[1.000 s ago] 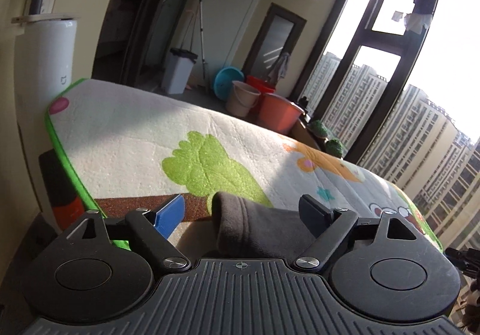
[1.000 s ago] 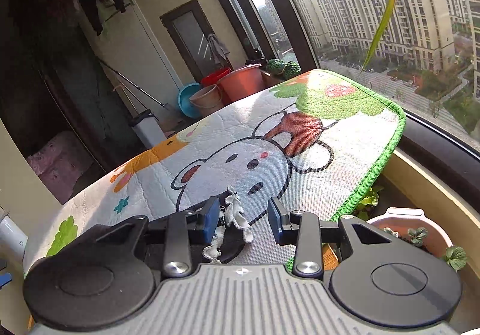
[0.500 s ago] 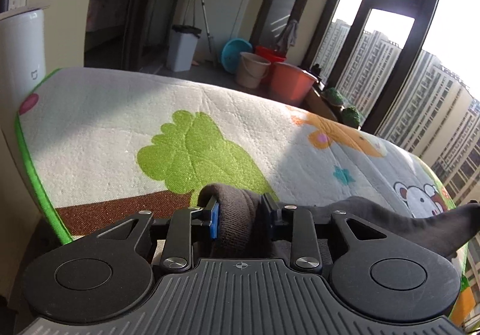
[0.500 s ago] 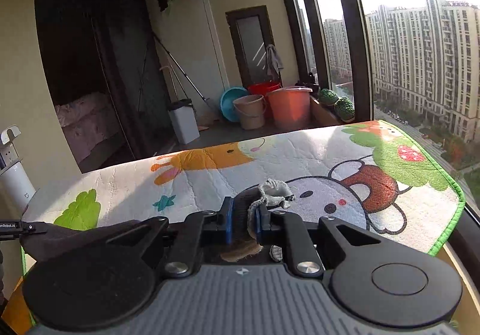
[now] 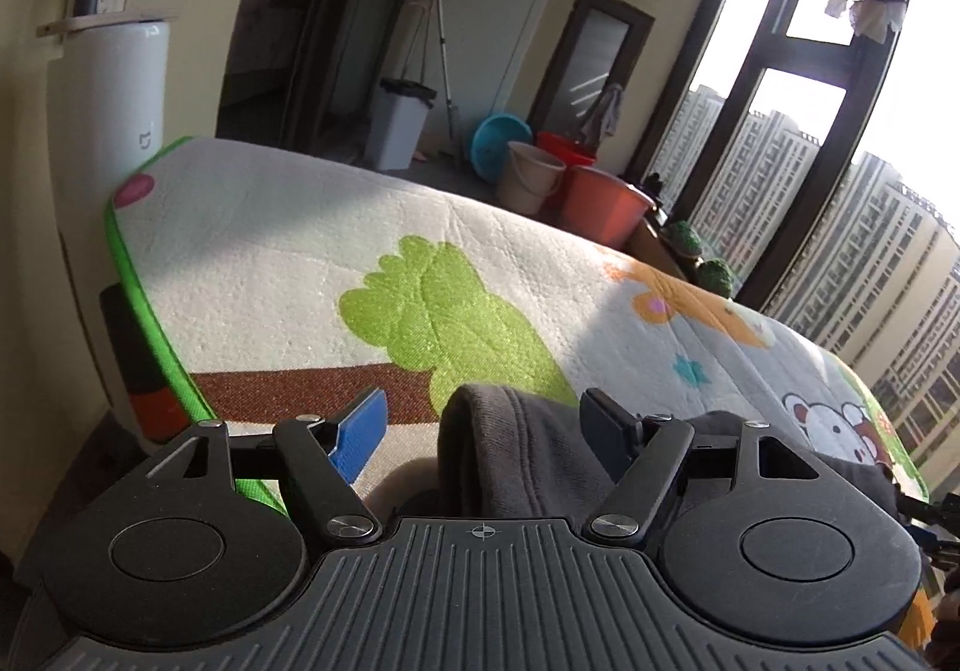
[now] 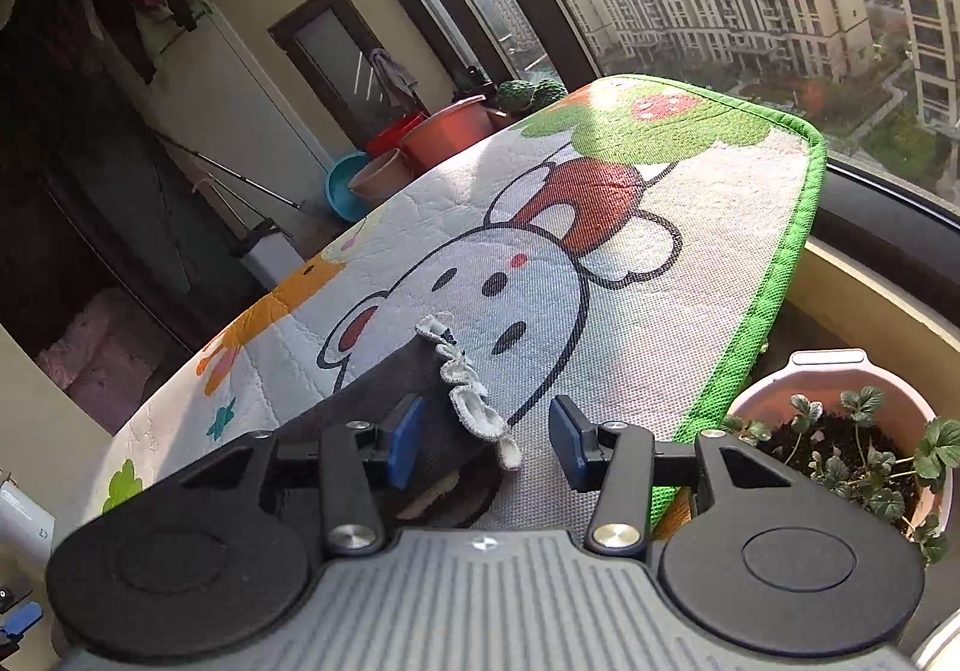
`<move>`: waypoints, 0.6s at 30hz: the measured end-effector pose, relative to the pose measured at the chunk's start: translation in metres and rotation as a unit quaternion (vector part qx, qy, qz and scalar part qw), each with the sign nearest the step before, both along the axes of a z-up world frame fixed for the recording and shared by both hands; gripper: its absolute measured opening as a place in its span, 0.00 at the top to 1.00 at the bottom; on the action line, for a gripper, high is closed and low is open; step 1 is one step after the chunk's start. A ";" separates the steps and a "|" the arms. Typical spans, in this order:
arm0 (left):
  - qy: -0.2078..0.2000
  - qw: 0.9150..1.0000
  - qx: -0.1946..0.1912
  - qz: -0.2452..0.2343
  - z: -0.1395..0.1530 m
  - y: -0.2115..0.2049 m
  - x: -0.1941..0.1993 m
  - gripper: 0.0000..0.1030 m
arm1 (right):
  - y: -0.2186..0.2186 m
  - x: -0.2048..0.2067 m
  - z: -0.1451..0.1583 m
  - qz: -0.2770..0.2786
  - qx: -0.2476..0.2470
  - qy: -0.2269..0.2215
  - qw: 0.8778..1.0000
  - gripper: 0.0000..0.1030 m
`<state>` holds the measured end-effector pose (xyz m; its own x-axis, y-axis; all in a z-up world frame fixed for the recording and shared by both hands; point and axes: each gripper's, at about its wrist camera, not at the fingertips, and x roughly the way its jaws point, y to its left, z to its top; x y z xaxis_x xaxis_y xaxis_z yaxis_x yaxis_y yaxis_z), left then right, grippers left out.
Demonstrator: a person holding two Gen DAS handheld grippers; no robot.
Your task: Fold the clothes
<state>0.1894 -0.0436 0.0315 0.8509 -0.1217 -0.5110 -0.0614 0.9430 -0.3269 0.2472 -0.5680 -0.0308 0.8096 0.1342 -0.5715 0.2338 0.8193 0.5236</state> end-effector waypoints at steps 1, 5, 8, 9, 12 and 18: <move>-0.004 1.000 0.001 -0.016 0.002 -0.008 0.002 0.12 | 0.003 -0.001 -0.001 0.002 0.005 -0.001 1.000 0.55; -0.004 0.997 0.010 -0.081 -0.010 -0.053 0.022 0.09 | 0.015 0.001 -0.005 0.007 -0.004 -0.006 1.000 0.54; 0.007 0.994 -0.009 -0.113 -0.028 -0.078 0.039 0.09 | 0.021 0.005 -0.008 0.009 -0.008 -0.014 1.000 0.54; 0.011 0.992 -0.015 -0.121 -0.032 -0.085 0.042 0.09 | 0.023 0.006 -0.008 0.010 -0.010 -0.016 1.000 0.55; 0.018 0.989 -0.021 -0.146 -0.041 -0.105 0.048 0.09 | 0.027 0.008 -0.010 0.018 -0.008 -0.016 1.000 0.69; 0.019 0.985 -0.006 -0.174 -0.037 -0.127 0.048 0.07 | 0.054 0.010 0.006 0.048 -0.124 -0.034 0.991 0.77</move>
